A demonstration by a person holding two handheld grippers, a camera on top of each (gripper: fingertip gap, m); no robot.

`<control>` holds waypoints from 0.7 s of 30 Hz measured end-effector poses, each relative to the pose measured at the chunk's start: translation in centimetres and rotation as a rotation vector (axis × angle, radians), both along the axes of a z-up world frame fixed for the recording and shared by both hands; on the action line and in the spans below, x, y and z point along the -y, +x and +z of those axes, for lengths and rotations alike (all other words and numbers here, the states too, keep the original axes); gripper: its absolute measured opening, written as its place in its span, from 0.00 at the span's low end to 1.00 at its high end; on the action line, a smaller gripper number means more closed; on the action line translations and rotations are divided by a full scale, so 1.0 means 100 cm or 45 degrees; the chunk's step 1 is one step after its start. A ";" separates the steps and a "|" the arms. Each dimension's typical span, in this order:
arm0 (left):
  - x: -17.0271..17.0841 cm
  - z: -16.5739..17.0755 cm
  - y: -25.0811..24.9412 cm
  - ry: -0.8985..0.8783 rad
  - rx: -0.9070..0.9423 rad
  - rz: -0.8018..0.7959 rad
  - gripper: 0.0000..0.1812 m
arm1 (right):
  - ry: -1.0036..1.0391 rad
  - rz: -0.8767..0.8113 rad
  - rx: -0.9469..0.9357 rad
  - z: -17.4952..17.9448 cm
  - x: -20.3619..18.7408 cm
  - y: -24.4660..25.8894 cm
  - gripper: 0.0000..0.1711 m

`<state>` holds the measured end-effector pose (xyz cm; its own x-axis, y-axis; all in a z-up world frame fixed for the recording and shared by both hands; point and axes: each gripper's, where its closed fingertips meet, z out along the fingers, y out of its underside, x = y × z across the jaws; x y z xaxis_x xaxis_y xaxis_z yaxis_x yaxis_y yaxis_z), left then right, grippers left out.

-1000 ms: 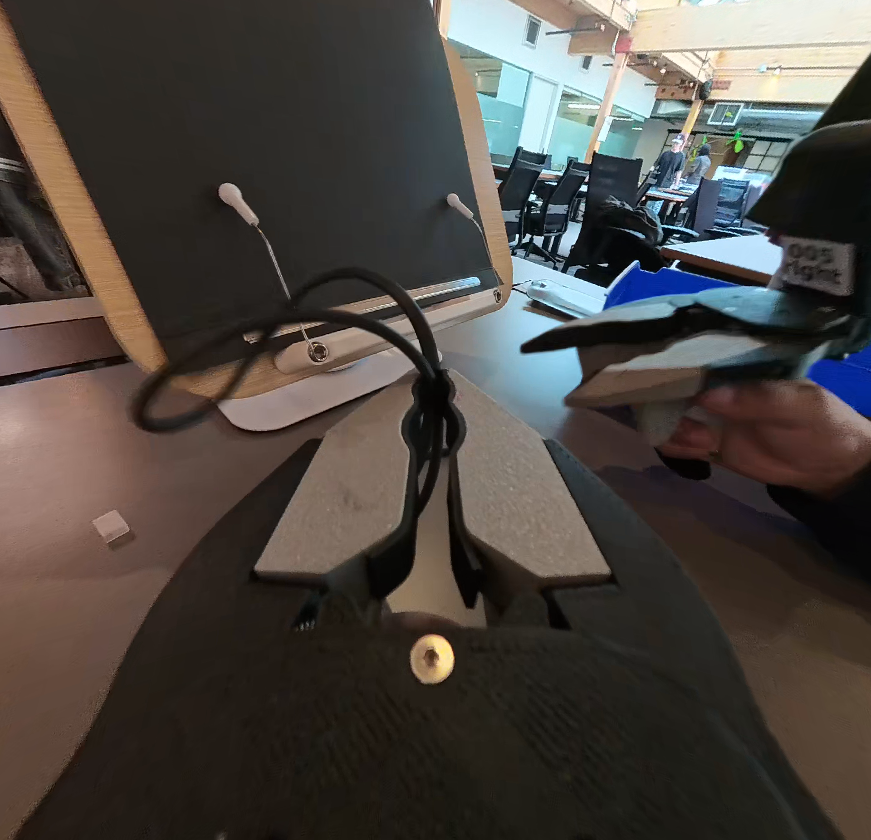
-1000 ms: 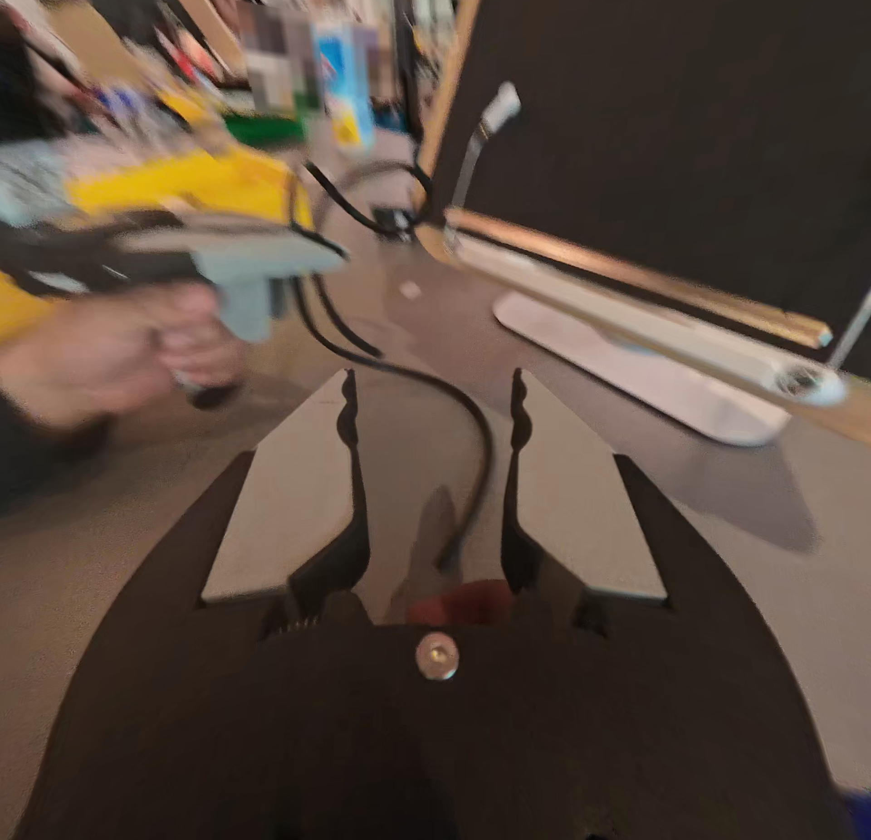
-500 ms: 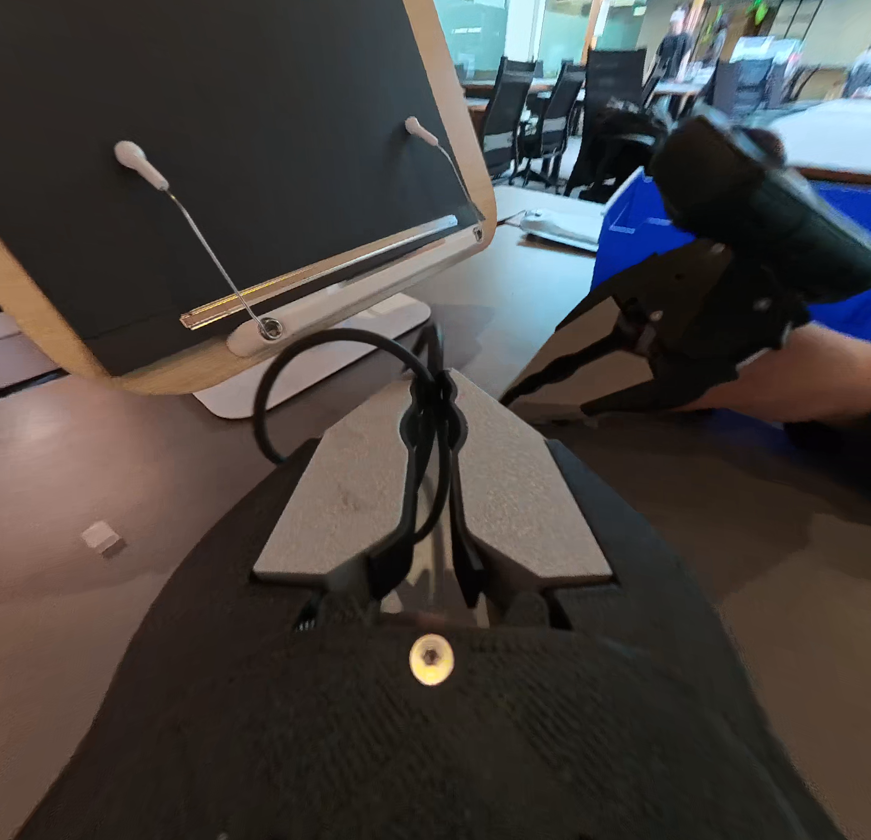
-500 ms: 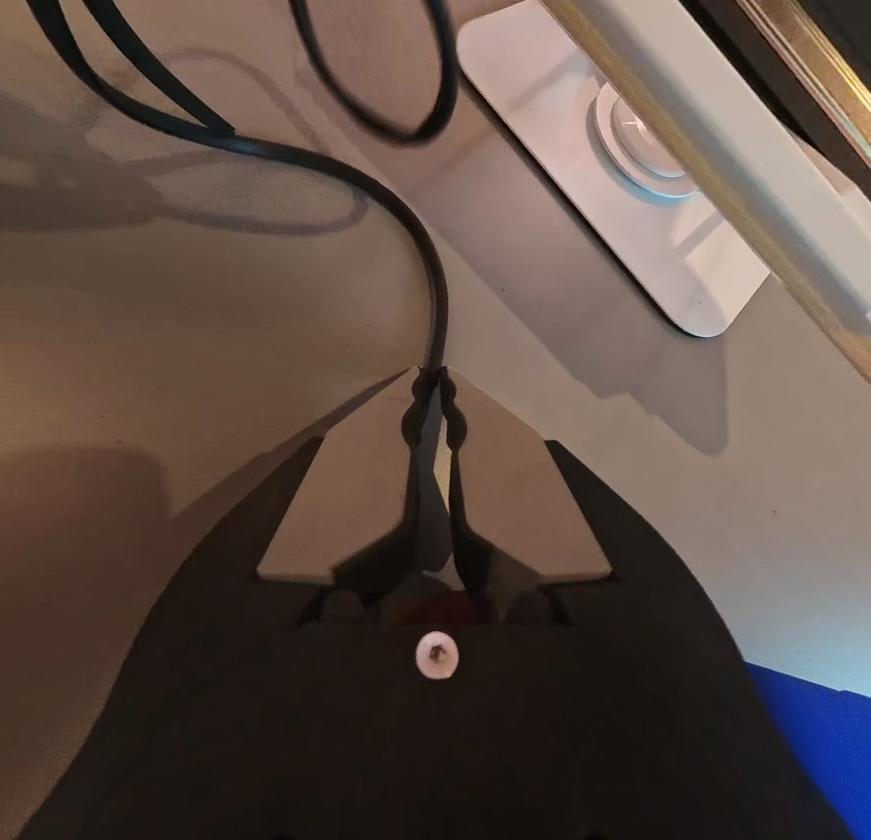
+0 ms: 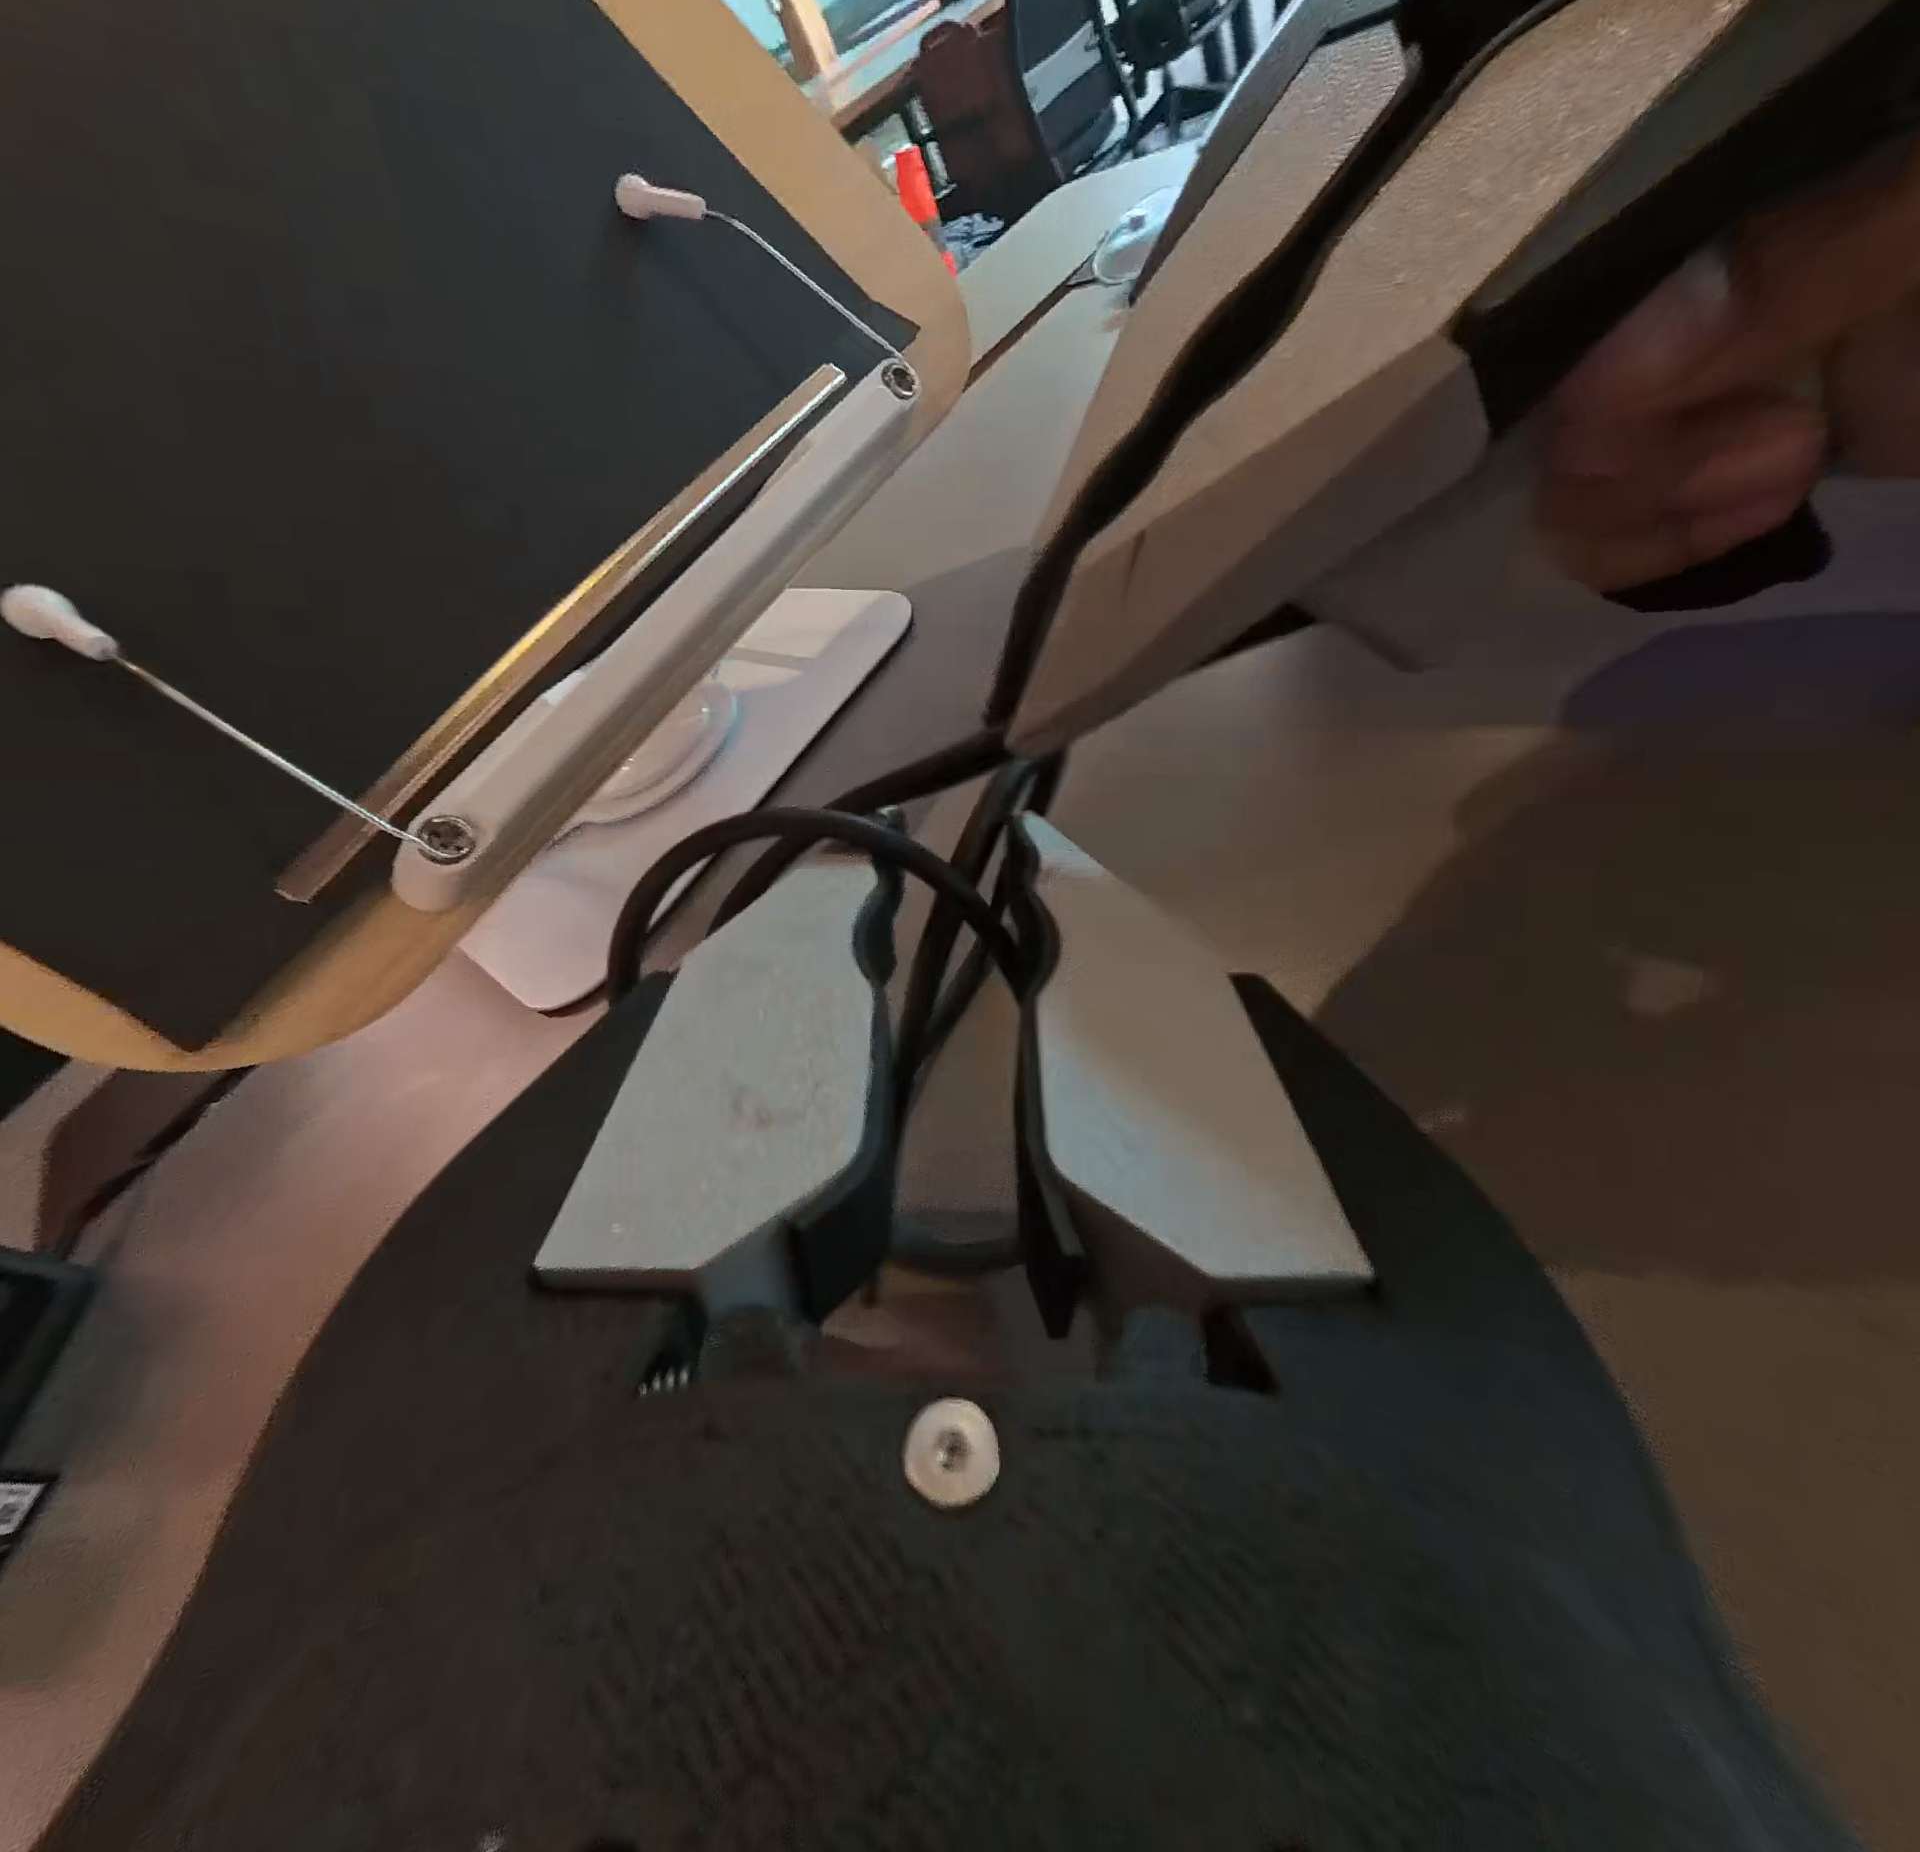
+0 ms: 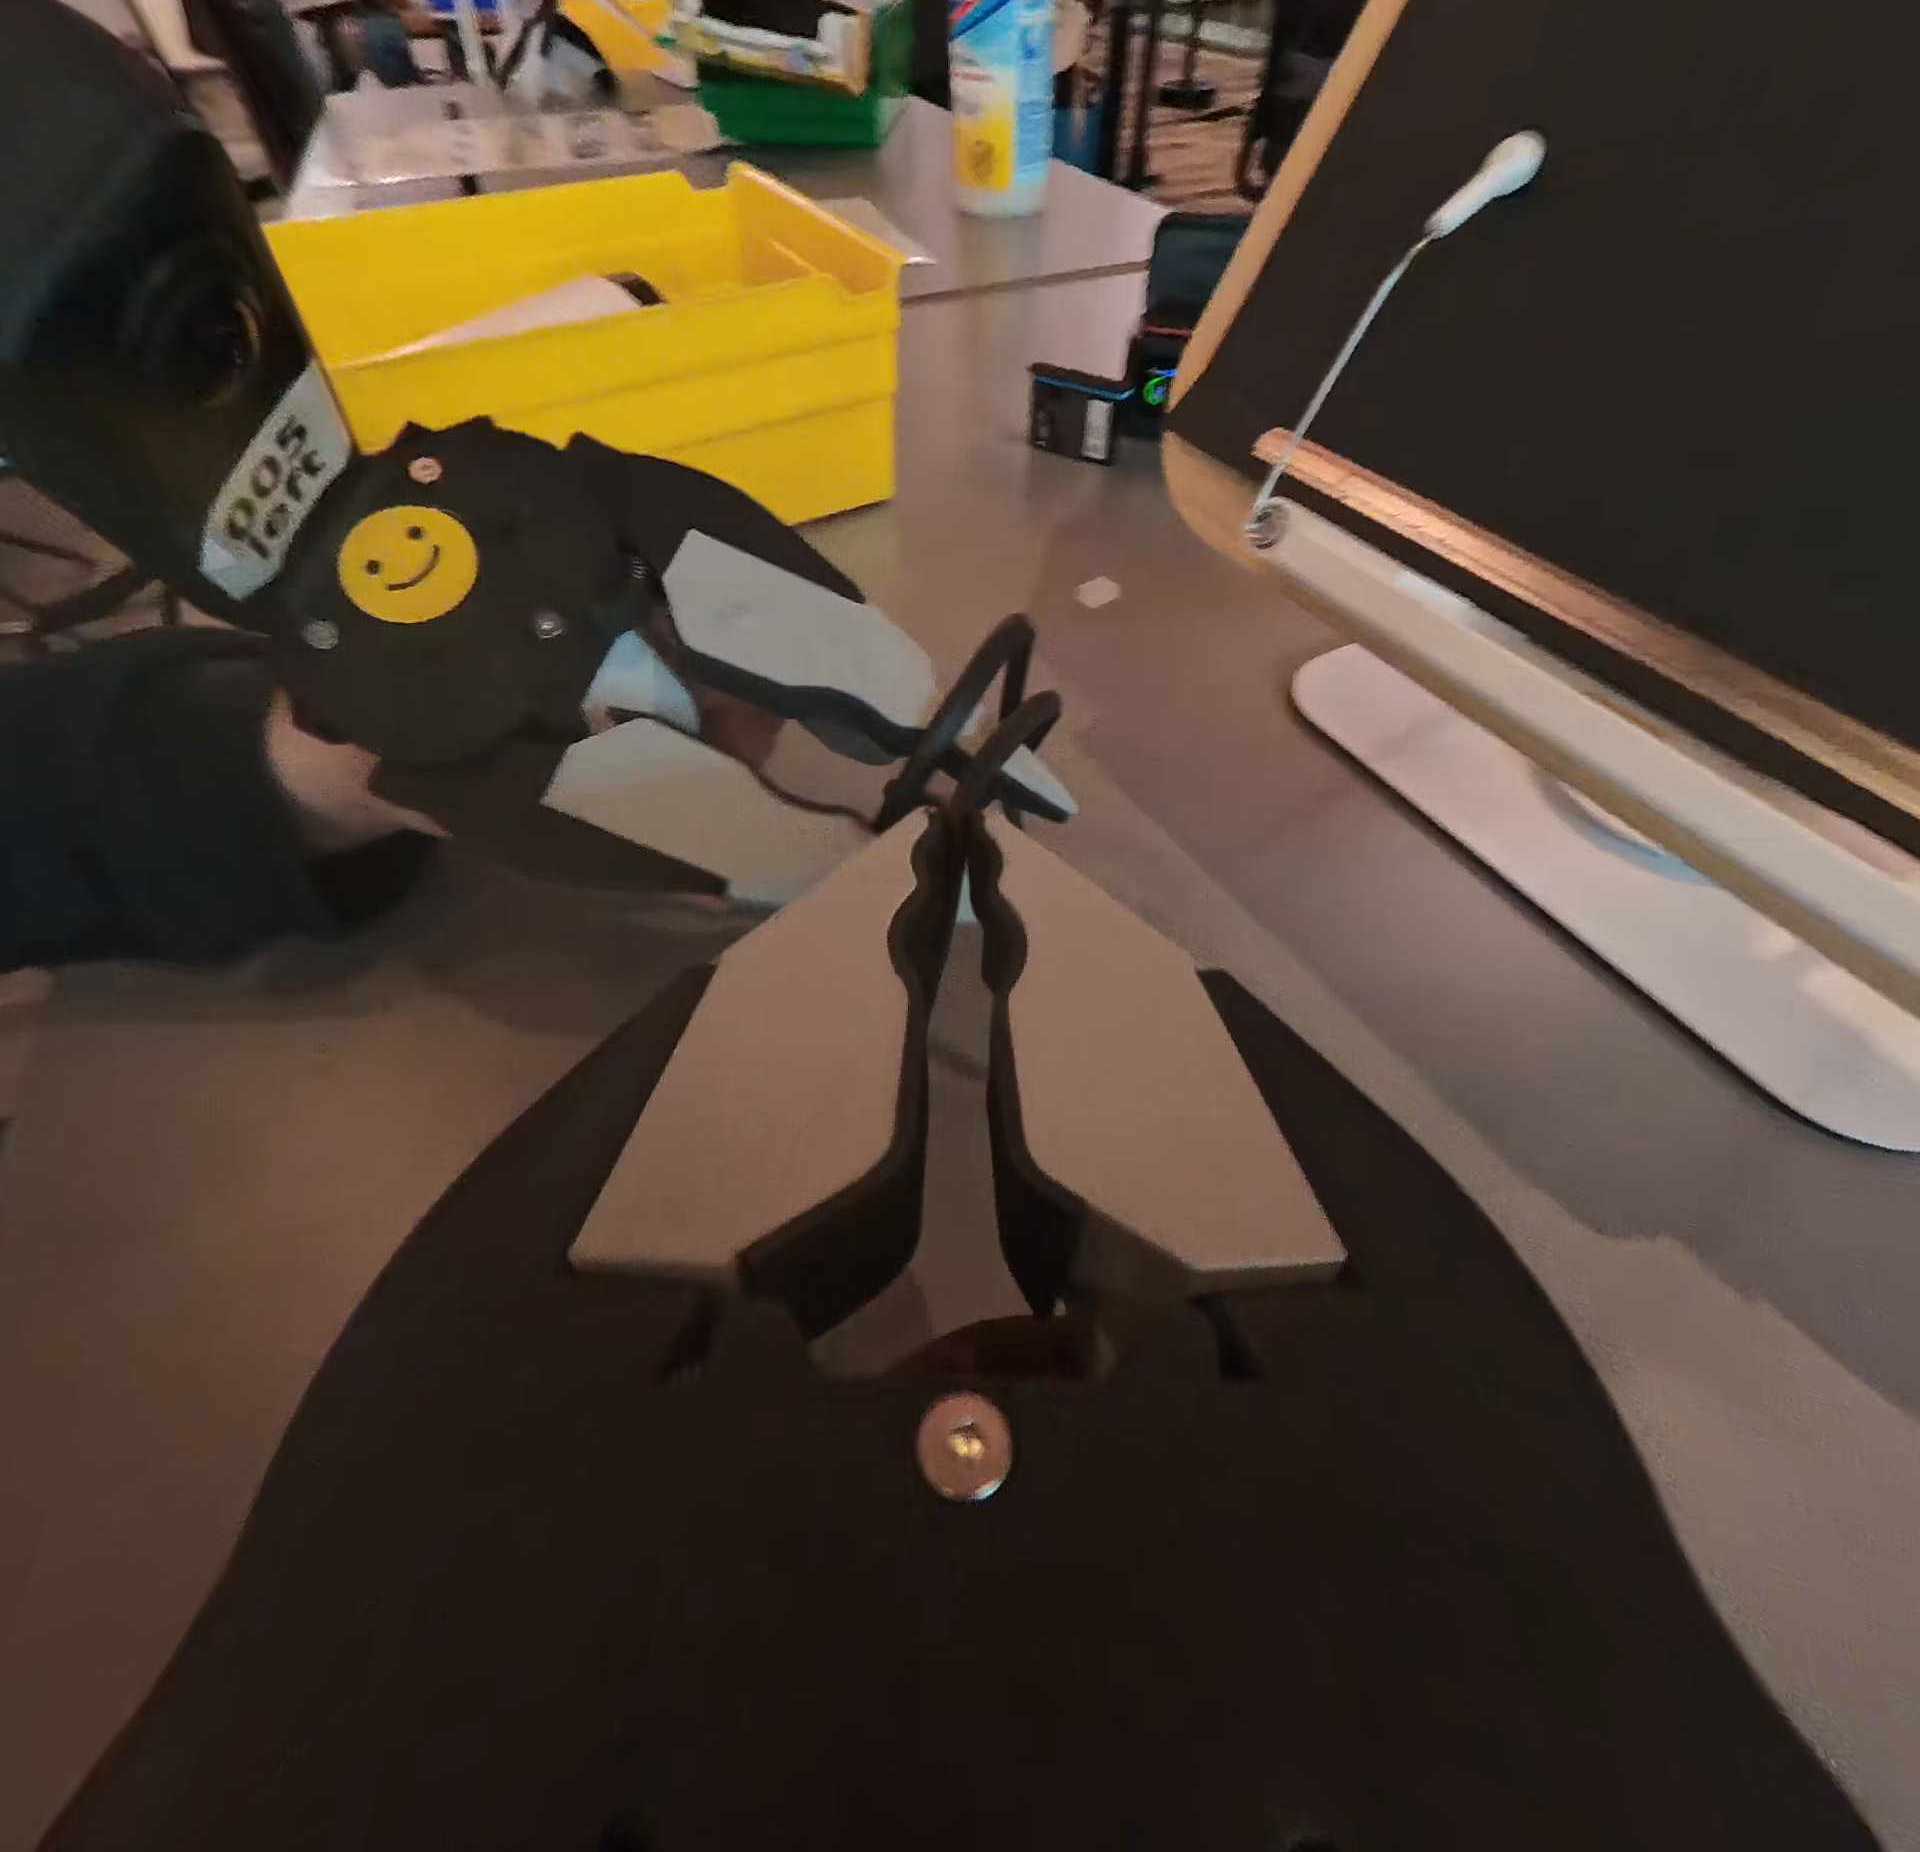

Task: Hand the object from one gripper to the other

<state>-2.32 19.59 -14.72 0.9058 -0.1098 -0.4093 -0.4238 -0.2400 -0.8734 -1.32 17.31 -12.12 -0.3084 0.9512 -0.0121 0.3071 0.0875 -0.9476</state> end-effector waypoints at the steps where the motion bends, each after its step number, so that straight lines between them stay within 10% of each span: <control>1: 0.000 -0.001 -0.001 -0.008 -0.023 0.011 0.07 | -0.005 0.021 0.017 -0.002 0.002 0.001 0.00; 21: 0.024 0.020 0.051 -0.187 1.046 -0.580 0.22 | 0.004 0.295 -0.001 0.002 0.018 0.028 0.00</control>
<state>2.79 17.23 -12.73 0.7615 -0.5230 0.3828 0.2298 -0.3343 -0.9140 1.48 15.49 -11.90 -0.5187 0.8549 -0.0093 0.2779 0.1583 -0.9475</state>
